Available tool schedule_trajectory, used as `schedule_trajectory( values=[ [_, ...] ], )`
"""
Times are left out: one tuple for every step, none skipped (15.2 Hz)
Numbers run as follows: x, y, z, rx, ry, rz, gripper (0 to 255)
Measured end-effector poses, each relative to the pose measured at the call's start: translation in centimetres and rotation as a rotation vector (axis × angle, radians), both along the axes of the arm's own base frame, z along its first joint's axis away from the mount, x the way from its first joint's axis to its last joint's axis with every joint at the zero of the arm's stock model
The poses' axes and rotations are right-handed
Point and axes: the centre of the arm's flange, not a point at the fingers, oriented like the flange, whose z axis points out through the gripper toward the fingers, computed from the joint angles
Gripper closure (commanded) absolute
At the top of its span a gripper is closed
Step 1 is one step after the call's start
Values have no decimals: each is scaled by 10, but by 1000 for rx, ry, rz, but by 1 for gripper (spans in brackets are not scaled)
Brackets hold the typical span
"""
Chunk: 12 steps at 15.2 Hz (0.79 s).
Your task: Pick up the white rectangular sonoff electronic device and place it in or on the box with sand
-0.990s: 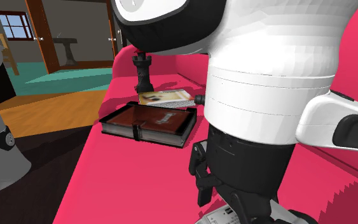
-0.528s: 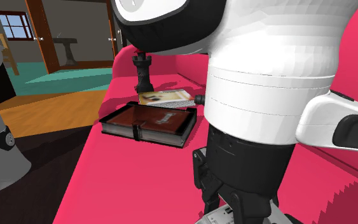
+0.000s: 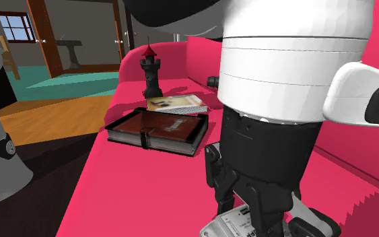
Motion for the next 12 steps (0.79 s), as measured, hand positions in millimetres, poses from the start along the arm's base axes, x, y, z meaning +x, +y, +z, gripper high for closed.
schedule_trajectory(
  values=[
    [1, 0, 6, 0, 0, 0, 255],
    [0, -1, 11, 0, 0, 0, 255],
    [0, 0, 17, 0, 0, 0, 255],
    [0, 0, 22, 0, 0, 0, 255],
    [0, -1, 26, 0, 0, 0, 255],
    [0, 0, 31, 0, 0, 0, 255],
    [0, 0, 37, 0, 0, 0, 255],
    [0, -1, 42, 0, 0, 0, 255],
    [-1, -1, 48, 0, 0, 0, 255],
    [-1, 0, 53, 0, 0, 0, 255],
    [-1, -1, 58, 0, 0, 0, 255],
    [0, -1, 62, 0, 0, 0, 255]
  ],
)
